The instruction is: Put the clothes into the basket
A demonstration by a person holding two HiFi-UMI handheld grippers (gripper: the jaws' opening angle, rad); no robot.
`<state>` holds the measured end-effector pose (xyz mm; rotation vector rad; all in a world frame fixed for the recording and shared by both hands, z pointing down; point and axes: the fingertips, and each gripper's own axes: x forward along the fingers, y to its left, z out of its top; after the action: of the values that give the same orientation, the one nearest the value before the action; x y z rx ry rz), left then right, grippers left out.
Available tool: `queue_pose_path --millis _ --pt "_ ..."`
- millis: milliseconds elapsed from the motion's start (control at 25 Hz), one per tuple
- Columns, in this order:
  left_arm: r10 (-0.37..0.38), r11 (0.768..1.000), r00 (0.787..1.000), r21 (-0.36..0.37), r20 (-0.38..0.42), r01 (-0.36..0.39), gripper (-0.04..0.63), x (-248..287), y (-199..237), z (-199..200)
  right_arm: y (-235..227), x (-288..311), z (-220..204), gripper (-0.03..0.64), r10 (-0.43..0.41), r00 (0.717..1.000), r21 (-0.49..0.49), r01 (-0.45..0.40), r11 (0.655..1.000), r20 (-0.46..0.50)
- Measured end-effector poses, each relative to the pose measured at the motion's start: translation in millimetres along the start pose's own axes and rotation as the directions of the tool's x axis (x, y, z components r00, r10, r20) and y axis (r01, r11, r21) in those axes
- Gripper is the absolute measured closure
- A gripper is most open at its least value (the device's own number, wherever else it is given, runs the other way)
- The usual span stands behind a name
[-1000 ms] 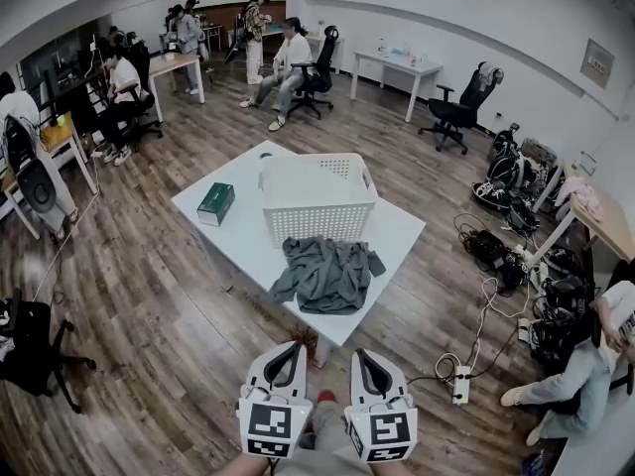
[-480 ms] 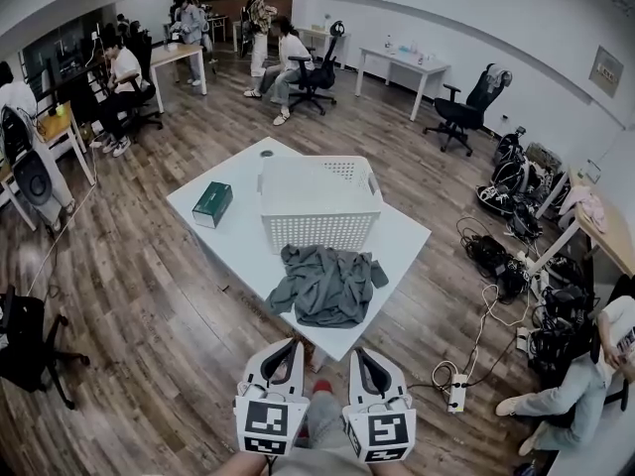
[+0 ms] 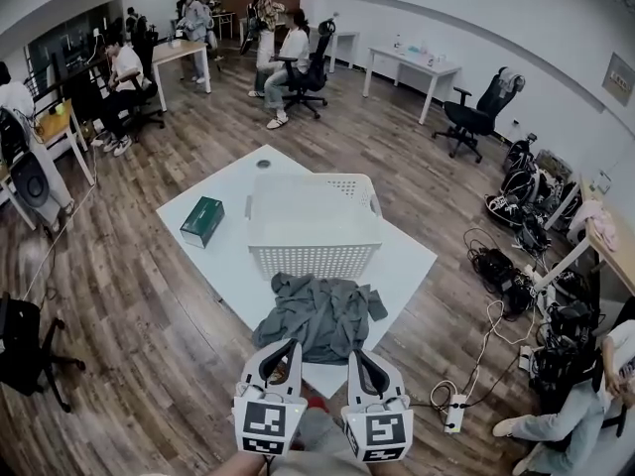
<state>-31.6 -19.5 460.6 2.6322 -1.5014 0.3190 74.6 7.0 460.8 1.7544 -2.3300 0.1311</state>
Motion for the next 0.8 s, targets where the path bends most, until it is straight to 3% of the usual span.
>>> queue_pose_path --millis 560,800 --pt "0.066 0.998 0.998 -0.020 -0.015 -0.067 0.584 76.9 25.8 11.2 -41.7 78.9 -2.5 0.603 0.087 0.995 -0.010 -0.088 0.996 -0.042" --pt "0.057 0.998 0.996 -0.026 -0.061 -0.059 0.584 91.5 32.9 -3.8 -45.9 94.3 -16.9 0.603 0.091 0.992 -0.006 -0.092 0.996 -0.083"
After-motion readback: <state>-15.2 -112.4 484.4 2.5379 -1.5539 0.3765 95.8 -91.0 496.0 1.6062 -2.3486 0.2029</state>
